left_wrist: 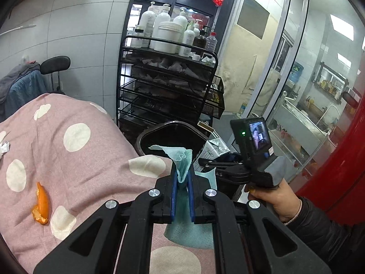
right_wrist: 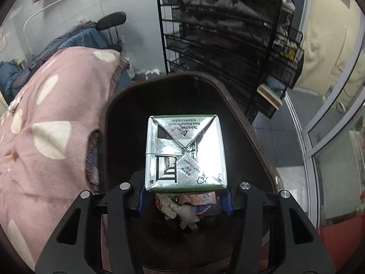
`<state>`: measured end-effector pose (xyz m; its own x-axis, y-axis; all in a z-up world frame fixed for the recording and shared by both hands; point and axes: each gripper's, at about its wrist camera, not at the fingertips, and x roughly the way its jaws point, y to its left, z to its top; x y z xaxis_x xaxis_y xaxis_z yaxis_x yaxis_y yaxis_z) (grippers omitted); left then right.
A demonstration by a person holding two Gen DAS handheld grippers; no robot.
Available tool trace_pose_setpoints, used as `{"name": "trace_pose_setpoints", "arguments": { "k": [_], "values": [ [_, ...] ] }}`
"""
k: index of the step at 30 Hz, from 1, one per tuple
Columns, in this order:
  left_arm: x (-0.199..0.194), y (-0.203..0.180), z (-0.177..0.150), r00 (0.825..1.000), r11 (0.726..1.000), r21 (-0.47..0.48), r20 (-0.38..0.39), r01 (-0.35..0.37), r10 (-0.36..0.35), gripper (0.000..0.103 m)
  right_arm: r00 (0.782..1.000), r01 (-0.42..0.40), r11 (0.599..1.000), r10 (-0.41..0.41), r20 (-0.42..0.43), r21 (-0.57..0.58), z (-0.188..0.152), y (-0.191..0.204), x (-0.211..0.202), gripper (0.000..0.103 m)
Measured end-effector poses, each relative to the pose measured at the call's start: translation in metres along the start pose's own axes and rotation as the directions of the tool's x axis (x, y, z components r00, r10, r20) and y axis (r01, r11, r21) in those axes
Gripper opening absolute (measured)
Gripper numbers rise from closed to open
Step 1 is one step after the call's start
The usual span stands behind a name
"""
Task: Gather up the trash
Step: 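Carry the carton into the bin and open the right gripper while the left gripper carries the blue tissue, then lower the blue tissue into the bin and open the left gripper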
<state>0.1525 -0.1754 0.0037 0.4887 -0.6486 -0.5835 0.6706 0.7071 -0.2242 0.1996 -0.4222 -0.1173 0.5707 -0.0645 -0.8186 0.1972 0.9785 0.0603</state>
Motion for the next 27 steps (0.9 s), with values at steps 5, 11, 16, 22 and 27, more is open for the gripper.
{"name": "trace_pose_setpoints", "arguments": {
  "k": [5,11,16,22,27],
  "values": [
    [0.003,-0.003,0.001,1.0,1.0,0.004,-0.008,0.01,-0.01,0.009,1.0,0.009,1.0,-0.009,-0.008,0.021,-0.008,-0.004,0.005,0.073],
    [0.01,-0.003,0.004,1.0,1.0,0.006,-0.013,0.022,-0.021,0.009,0.999,-0.008,0.998,0.005,0.045,0.063,-0.025,-0.008,-0.015,0.079],
    [0.023,-0.007,0.016,0.999,0.999,0.01,-0.018,0.04,-0.04,0.009,0.994,-0.039,0.995,0.029,0.108,0.087,-0.042,-0.008,-0.046,0.082],
    [0.051,-0.018,0.036,0.996,0.997,0.012,-0.044,0.072,-0.071,0.009,0.984,-0.035,0.997,0.024,0.174,0.065,-0.054,-0.001,-0.083,0.087],
    [0.084,-0.035,0.042,0.991,0.995,0.038,-0.098,0.094,-0.089,0.009,0.98,-0.046,0.998,0.037,0.197,0.041,-0.066,0.007,-0.104,0.09]
  ]
}}
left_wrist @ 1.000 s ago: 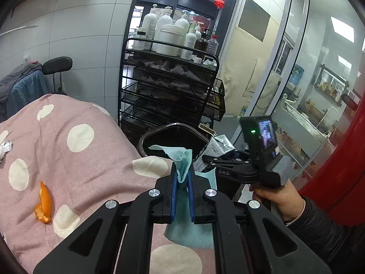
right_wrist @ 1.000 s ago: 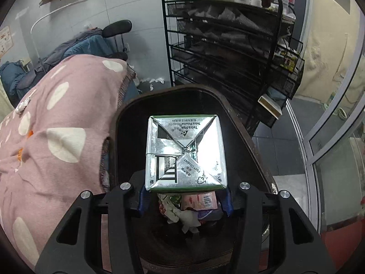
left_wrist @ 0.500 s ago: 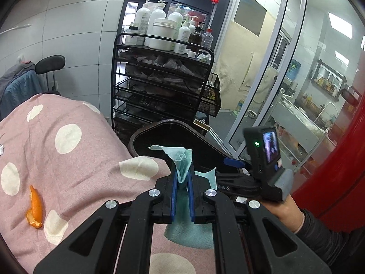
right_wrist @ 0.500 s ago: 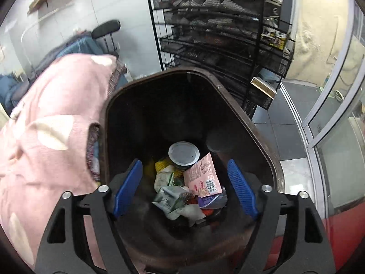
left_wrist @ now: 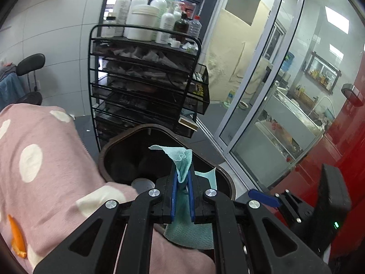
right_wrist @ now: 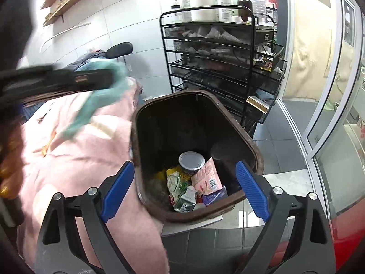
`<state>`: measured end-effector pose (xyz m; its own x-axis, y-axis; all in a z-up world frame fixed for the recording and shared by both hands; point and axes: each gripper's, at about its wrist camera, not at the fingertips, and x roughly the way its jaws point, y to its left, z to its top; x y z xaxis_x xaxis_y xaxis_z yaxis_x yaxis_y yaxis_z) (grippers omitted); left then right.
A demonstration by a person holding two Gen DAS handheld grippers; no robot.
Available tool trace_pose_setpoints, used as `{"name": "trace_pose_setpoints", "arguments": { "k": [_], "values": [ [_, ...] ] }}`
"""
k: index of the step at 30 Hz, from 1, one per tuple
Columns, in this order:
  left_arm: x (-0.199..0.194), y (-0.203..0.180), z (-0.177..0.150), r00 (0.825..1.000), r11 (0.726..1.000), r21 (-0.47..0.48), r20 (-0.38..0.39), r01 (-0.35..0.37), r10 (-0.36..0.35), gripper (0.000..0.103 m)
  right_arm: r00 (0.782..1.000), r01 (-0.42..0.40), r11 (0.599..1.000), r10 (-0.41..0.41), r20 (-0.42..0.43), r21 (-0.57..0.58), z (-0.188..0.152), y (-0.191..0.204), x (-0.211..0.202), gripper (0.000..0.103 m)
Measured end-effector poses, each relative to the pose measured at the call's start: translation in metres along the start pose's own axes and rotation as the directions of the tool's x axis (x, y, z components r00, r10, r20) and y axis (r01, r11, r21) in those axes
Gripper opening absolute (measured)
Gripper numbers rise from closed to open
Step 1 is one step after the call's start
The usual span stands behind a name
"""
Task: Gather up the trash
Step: 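Lower the blue tissue into the bin and open the left gripper, then move both grippers back over the orange peel and white wrapper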
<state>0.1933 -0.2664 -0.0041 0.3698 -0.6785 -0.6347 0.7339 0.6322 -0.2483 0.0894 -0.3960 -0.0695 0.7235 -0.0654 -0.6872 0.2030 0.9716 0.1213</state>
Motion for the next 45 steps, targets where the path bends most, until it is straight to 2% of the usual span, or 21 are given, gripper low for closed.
{"name": "trace_pose_setpoints", "arguments": {
  "k": [11,13,14,15,17,21,24,31,37,45],
  "values": [
    [0.052,-0.017,0.009,0.996,0.999,0.037,-0.092,-0.001,0.004,0.009,0.999,-0.027,1.0,0.027,-0.024,0.007,-0.017,0.005,-0.015,0.09],
    [0.055,-0.02,0.009,0.995,0.999,0.048,-0.097,-0.003,0.007,0.013,0.999,-0.032,0.999,0.032,-0.029,0.004,-0.019,0.006,-0.016,0.09],
    [0.057,-0.022,0.008,0.995,0.998,0.057,-0.1,-0.005,0.011,0.024,0.999,-0.032,0.999,0.032,-0.032,0.003,-0.02,0.007,-0.016,0.09],
    [0.056,-0.024,0.008,0.995,0.997,0.071,-0.094,-0.019,0.026,0.041,0.999,-0.033,0.999,0.033,-0.035,0.003,-0.021,0.007,-0.016,0.09],
    [0.054,-0.028,0.009,0.997,0.995,0.093,-0.062,-0.044,0.05,0.063,0.998,-0.039,0.999,0.039,-0.038,0.005,-0.021,0.009,-0.017,0.09],
    [0.05,-0.028,0.011,0.998,0.996,0.089,-0.056,-0.021,0.026,0.083,0.998,-0.05,0.999,0.05,-0.036,-0.001,-0.022,0.013,-0.02,0.091],
    [0.046,-0.025,0.013,0.999,0.997,0.075,-0.03,-0.028,0.03,0.09,0.998,-0.059,0.998,0.059,-0.031,-0.006,-0.022,0.016,-0.022,0.091],
    [0.013,-0.012,0.012,0.996,0.997,0.034,0.053,-0.071,0.069,0.094,0.998,-0.051,0.999,0.051,-0.035,-0.011,-0.02,0.021,-0.019,0.092],
    [-0.029,0.003,-0.002,0.978,0.987,-0.003,0.132,-0.162,0.161,0.098,0.998,-0.047,0.999,0.047,-0.037,-0.008,-0.015,0.022,-0.014,0.093],
    [-0.065,0.034,-0.03,0.959,0.97,-0.059,0.145,-0.237,0.243,0.098,0.997,-0.068,0.997,0.067,-0.04,-0.032,-0.009,0.039,-0.007,0.093]
  ]
}}
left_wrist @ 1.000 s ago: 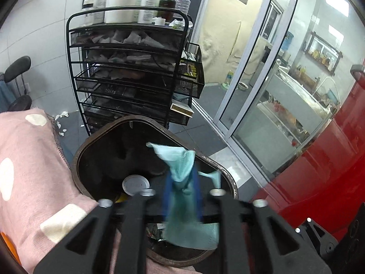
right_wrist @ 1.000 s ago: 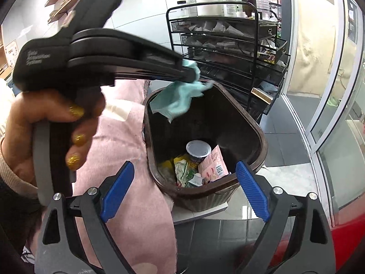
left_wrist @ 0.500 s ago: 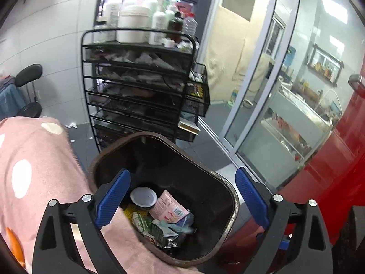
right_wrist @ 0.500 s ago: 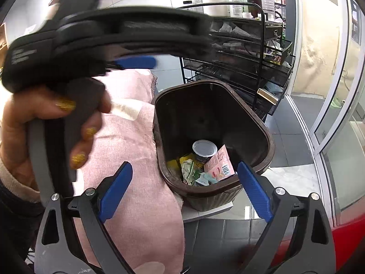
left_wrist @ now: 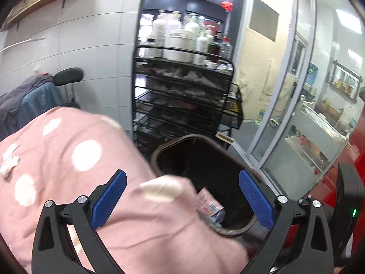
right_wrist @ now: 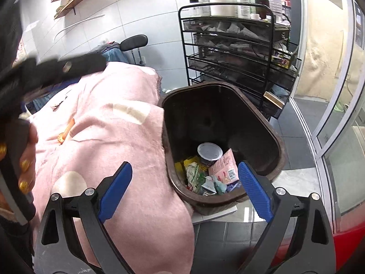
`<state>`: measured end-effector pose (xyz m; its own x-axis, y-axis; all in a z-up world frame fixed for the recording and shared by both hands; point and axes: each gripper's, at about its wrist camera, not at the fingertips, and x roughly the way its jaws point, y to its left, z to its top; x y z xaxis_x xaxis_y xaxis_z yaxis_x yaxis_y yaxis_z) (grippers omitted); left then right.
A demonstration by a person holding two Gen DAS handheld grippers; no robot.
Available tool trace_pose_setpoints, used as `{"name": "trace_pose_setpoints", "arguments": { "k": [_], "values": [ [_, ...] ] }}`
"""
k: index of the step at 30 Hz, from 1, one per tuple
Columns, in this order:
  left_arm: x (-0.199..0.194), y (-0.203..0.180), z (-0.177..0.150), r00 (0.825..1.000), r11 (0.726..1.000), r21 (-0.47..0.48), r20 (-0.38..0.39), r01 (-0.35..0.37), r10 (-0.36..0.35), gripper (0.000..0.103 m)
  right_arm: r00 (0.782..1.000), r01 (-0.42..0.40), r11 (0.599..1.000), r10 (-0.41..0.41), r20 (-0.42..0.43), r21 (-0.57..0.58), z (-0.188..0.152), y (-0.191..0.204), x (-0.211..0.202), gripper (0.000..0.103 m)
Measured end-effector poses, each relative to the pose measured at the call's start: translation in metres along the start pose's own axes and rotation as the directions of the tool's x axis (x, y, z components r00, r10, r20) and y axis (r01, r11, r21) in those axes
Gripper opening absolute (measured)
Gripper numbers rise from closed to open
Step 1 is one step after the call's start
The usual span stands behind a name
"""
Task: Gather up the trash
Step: 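Move both grippers back over the orange peel and white wrapper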
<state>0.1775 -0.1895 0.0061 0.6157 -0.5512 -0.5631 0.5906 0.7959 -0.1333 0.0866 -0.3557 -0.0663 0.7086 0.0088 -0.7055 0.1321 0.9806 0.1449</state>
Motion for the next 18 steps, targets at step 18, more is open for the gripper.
{"name": "trace_pose_setpoints", "arguments": {
  "k": [18],
  "values": [
    [-0.083,0.138,-0.072,0.975,0.953,-0.205,-0.028,-0.223,0.222,0.098,0.982,-0.185,0.968,0.174,-0.075,-0.172,0.034,0.107,0.04,0.093]
  ]
}}
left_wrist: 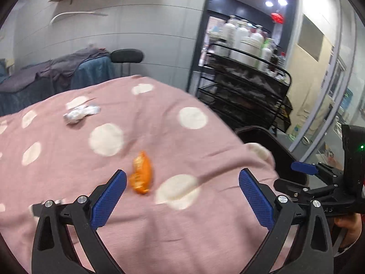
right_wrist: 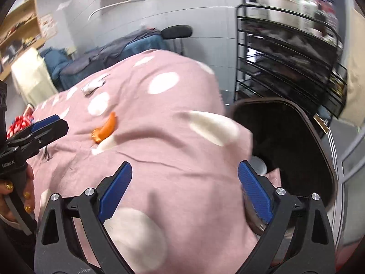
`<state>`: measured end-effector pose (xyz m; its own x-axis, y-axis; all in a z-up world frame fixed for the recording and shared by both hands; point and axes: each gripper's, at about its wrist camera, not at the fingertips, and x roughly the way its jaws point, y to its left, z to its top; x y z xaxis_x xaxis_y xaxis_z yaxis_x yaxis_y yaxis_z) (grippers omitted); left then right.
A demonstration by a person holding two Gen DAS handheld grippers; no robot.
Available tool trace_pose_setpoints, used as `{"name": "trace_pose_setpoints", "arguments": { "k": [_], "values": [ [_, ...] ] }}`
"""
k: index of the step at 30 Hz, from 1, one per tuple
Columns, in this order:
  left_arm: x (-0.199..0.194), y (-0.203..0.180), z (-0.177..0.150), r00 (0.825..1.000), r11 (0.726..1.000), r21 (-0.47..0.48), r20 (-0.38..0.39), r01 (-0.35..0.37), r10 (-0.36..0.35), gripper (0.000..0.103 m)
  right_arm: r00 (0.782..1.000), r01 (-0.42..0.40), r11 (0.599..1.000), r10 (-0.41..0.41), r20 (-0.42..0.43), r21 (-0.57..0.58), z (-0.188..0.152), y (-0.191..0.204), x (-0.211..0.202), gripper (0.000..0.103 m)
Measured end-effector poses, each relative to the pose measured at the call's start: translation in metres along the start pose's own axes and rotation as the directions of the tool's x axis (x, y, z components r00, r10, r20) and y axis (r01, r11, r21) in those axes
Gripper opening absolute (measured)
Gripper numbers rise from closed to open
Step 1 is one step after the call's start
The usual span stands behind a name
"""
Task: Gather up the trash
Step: 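Move both grippers back over the orange peel and white wrapper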
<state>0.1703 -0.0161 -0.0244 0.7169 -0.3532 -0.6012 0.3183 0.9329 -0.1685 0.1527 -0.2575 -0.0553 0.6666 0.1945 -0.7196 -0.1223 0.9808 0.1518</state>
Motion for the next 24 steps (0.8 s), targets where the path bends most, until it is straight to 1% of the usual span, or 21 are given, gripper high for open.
{"name": "trace_pose_setpoints", "arguments": {
  "k": [3,5,8,9,13,16,17,21,22,24],
  "values": [
    [-0.005,0.032,-0.008,0.999,0.997,-0.052,-0.013,-0.049,0.048,0.098,0.997,-0.066,0.997,0.065,-0.028,-0.044,0.012,0.026,0.014,0.093],
    [-0.008,0.049,-0.012,0.997,0.994,-0.08,-0.021,-0.074,0.073,0.098,0.995,-0.092,0.992,0.089,-0.039,-0.082,0.019,0.045,0.022,0.093],
    [-0.011,0.073,-0.019,0.994,0.988,-0.112,-0.042,-0.107,0.103,0.098,0.987,-0.147,0.981,0.137,-0.084,-0.128,0.028,0.074,0.039,0.093],
    [-0.011,0.077,-0.021,0.993,0.986,-0.116,-0.045,-0.115,0.111,0.097,0.984,-0.162,0.978,0.15,-0.097,-0.13,0.03,0.081,0.043,0.093],
    [-0.015,0.096,-0.025,0.989,0.982,-0.123,-0.056,-0.144,0.138,0.098,0.961,-0.246,0.963,0.228,-0.159,-0.11,0.042,0.107,0.064,0.093],
    [-0.012,0.105,-0.025,0.99,0.982,-0.134,-0.072,-0.133,0.124,0.098,0.946,-0.275,0.956,0.252,-0.203,-0.096,0.051,0.123,0.084,0.092],
    [-0.01,0.107,-0.024,0.989,0.982,-0.132,-0.078,-0.132,0.122,0.098,0.942,-0.281,0.955,0.257,-0.215,-0.093,0.056,0.127,0.091,0.088],
    [-0.005,0.109,-0.024,0.989,0.987,-0.096,-0.085,-0.13,0.122,0.098,0.914,-0.303,0.951,0.273,-0.301,-0.057,0.066,0.14,0.126,0.076],
    [-0.004,0.109,-0.024,0.99,0.989,-0.088,-0.086,-0.121,0.113,0.098,0.909,-0.292,0.955,0.262,-0.324,-0.048,0.068,0.142,0.136,0.075],
    [-0.003,0.109,-0.023,0.991,0.992,-0.076,-0.089,-0.104,0.097,0.098,0.902,-0.269,0.962,0.239,-0.36,-0.035,0.071,0.143,0.151,0.069]
  ]
}}
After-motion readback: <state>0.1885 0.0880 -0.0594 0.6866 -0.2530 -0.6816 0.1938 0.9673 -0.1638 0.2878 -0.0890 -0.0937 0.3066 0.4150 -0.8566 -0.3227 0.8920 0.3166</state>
